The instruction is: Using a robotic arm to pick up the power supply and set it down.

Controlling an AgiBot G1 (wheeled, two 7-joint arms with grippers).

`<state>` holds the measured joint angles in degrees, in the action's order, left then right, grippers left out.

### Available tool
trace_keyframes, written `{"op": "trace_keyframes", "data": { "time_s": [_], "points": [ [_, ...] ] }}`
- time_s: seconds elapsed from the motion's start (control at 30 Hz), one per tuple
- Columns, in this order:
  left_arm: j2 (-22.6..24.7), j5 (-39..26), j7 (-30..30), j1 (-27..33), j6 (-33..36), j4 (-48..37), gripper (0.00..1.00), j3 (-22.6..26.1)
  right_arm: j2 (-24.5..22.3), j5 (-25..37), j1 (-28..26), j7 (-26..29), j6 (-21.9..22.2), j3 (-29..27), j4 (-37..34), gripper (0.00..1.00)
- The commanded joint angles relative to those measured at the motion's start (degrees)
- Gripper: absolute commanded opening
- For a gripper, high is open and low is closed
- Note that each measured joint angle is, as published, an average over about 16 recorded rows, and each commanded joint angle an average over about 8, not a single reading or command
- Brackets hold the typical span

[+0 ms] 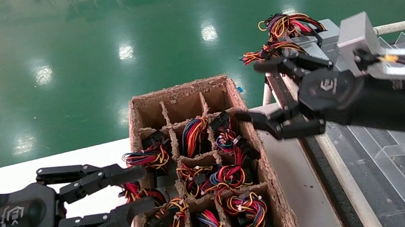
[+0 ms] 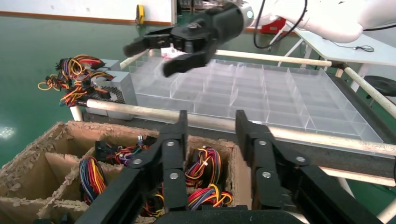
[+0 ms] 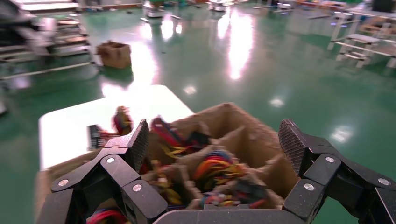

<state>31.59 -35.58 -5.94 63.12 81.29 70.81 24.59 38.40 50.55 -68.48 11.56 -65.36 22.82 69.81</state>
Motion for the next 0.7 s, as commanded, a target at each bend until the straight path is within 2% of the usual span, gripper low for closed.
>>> {"op": "trace_keyframes", "data": {
  "time_s": [0.03,0.53,0.7],
  "points": [
    [0.0,0.0,0.0,0.0,0.0,0.0,1.0,0.0,-0.3,-0.9,0.7,-0.1,-2.0,-0.7,0.4,1.0],
    [0.0,0.0,0.0,0.0,0.0,0.0,1.0,0.0,-2.9,-7.4,5.9,-0.7,-17.2,-5.8,3.2,1.0],
    [0.0,0.0,0.0,0.0,0.0,0.0,1.0,0.0,-3.5,-9.0,7.1,-0.8,-21.0,-7.0,3.9,1.0]
  ]
}}
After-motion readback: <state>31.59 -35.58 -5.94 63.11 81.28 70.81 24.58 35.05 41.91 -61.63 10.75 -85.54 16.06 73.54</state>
